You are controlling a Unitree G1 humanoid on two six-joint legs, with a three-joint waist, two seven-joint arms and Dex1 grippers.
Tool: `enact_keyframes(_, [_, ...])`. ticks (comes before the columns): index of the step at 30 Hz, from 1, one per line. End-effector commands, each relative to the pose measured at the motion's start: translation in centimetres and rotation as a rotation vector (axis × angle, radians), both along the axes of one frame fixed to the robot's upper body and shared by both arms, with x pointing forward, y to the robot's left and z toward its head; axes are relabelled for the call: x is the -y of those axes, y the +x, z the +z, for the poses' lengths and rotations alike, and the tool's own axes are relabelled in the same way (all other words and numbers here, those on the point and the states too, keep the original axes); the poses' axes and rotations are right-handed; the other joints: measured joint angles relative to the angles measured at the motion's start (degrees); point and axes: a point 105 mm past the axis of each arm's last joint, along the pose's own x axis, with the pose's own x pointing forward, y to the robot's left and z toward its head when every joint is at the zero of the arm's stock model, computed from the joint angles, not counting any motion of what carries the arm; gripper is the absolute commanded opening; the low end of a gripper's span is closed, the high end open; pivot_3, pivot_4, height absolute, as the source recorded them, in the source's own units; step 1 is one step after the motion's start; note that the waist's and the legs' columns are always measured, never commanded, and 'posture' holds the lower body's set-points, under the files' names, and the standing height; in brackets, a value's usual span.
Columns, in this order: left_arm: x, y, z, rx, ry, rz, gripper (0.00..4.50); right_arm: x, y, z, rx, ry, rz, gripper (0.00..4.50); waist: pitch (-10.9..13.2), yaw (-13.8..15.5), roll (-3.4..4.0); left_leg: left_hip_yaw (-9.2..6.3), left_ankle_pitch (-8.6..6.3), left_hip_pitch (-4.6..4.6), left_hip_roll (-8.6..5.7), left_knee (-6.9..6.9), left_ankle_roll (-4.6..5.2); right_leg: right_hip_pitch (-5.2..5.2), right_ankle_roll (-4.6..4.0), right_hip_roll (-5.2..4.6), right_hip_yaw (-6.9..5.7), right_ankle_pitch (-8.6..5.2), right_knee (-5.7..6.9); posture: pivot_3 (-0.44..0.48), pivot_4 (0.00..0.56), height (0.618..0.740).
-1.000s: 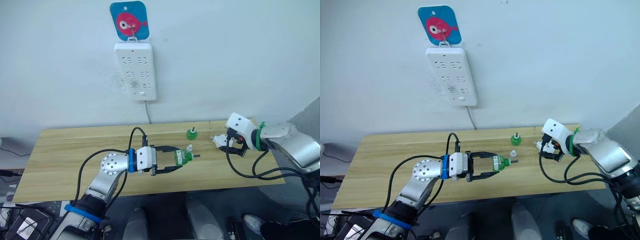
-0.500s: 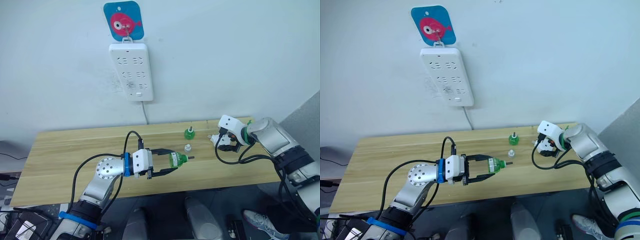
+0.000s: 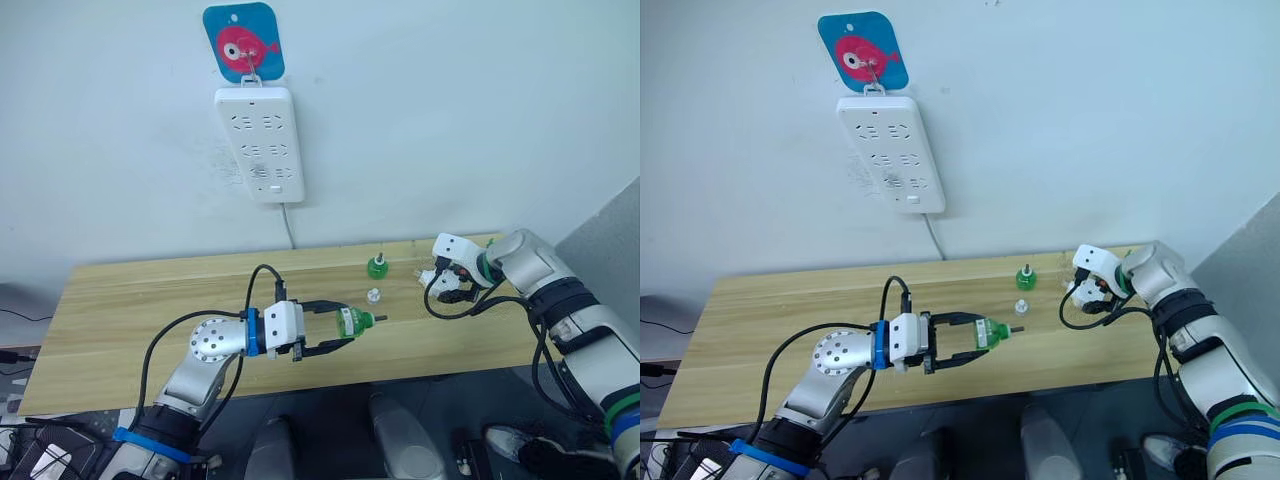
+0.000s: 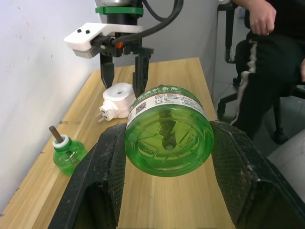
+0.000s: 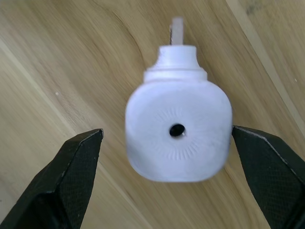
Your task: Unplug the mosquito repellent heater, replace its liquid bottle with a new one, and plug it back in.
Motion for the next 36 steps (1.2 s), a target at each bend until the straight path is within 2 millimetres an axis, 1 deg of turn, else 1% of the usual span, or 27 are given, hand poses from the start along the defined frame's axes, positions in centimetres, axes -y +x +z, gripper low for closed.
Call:
enact_keyframes(1, [0.0,-0.1,0.9,0.037,-0.013,0.005,2.29,0.1,0.7,0.5,0.034,-0.015,0.014,4.50,0.0,0.0,0.00,0.00,0.00,0.01,0.00,0.00,0.00,0.00,0.00,0.00,0.00,0.00,0.00,-0.257,0.233,0.740])
enact_keyframes(11, [0.0,-0.4,0.8,0.032,-0.010,0.005,2.29,-0.8,1.7,0.2,0.048,-0.016,0.009,4.50,0.0,-0.1,0.00,-0.01,0.00,0.09,0.00,-0.01,0.00,0.07,0.00,0.00,0.00,0.01,0.05,-0.244,0.236,0.740])
enact_keyframes(18, [0.0,-0.6,0.8,0.027,-0.008,0.007,2.29,-0.8,1.9,-0.3,0.039,-0.035,0.010,4.50,0.0,-0.1,0.00,-0.01,-0.01,0.24,0.00,-0.02,0.01,0.19,0.00,0.00,0.00,0.01,0.06,-0.239,0.240,0.740])
enact_keyframes(21, [0.0,-0.6,0.8,0.025,-0.009,0.010,2.29,-0.9,2.1,-0.4,0.048,-0.027,-0.003,3.93,0.0,-0.1,0.00,-0.01,-0.01,0.28,0.00,-0.03,0.01,0.22,0.00,0.00,0.00,0.01,0.06,-0.238,0.244,0.740])
enact_keyframes(23, [0.1,-0.6,0.8,0.024,-0.010,0.011,2.29,-1.0,2.1,-0.5,0.050,-0.013,-0.014,3.22,0.0,-0.1,0.00,-0.01,-0.01,0.29,0.00,-0.03,0.01,0.23,0.00,0.00,0.01,0.01,0.06,-0.237,0.246,0.740])
enact_keyframes(24, [0.1,-0.6,0.7,0.023,-0.011,0.012,2.29,-1.0,2.1,-0.6,0.048,-0.013,-0.013,2.96,0.0,-0.1,0.00,-0.01,-0.01,0.32,0.00,-0.03,0.01,0.27,0.00,0.00,0.01,0.01,0.05,-0.238,0.246,0.740])
enact_keyframes(28, [0.0,-0.6,0.8,0.021,-0.011,0.015,2.29,-0.9,1.8,-0.5,0.040,0.005,-0.005,2.97,0.0,-0.1,0.00,-0.01,-0.01,0.33,0.00,-0.04,0.02,0.27,0.00,0.00,0.01,0.01,0.06,-0.238,0.246,0.740])
enact_keyframes(30, [-0.2,-0.3,1.1,0.012,-0.018,0.031,2.29,-0.9,1.8,0.6,0.066,0.033,0.028,2.97,0.0,0.0,0.01,-0.01,-0.02,0.33,-0.01,-0.04,0.02,0.27,0.00,0.00,0.01,0.01,0.06,-0.243,0.248,0.740])
enact_keyframes(32, [-0.7,0.1,1.4,-0.011,-0.021,0.043,2.29,-1.5,1.5,2.8,0.116,0.103,0.072,2.97,0.0,0.1,0.06,-0.01,-0.02,0.31,-0.02,-0.04,0.02,0.27,0.00,-0.01,0.01,0.01,0.06,-0.248,0.250,0.740])
enact_keyframes(34, [-1.0,0.4,2.0,-0.048,-0.030,0.051,2.29,-2.0,0.4,5.1,0.154,0.181,0.112,2.97,0.1,0.1,0.10,-0.03,-0.02,0.31,-0.02,-0.04,0.02,0.27,0.00,-0.01,0.00,0.00,0.07,-0.253,0.251,0.740])
enact_keyframes(36, [-1.3,0.6,2.6,-0.096,-0.041,0.061,2.29,-2.5,-1.3,7.1,0.170,0.271,0.136,2.97,0.1,0.3,0.18,-0.06,-0.02,0.29,-0.02,-0.04,0.02,0.28,0.01,-0.01,-0.02,0.00,0.08,-0.258,0.251,0.740])
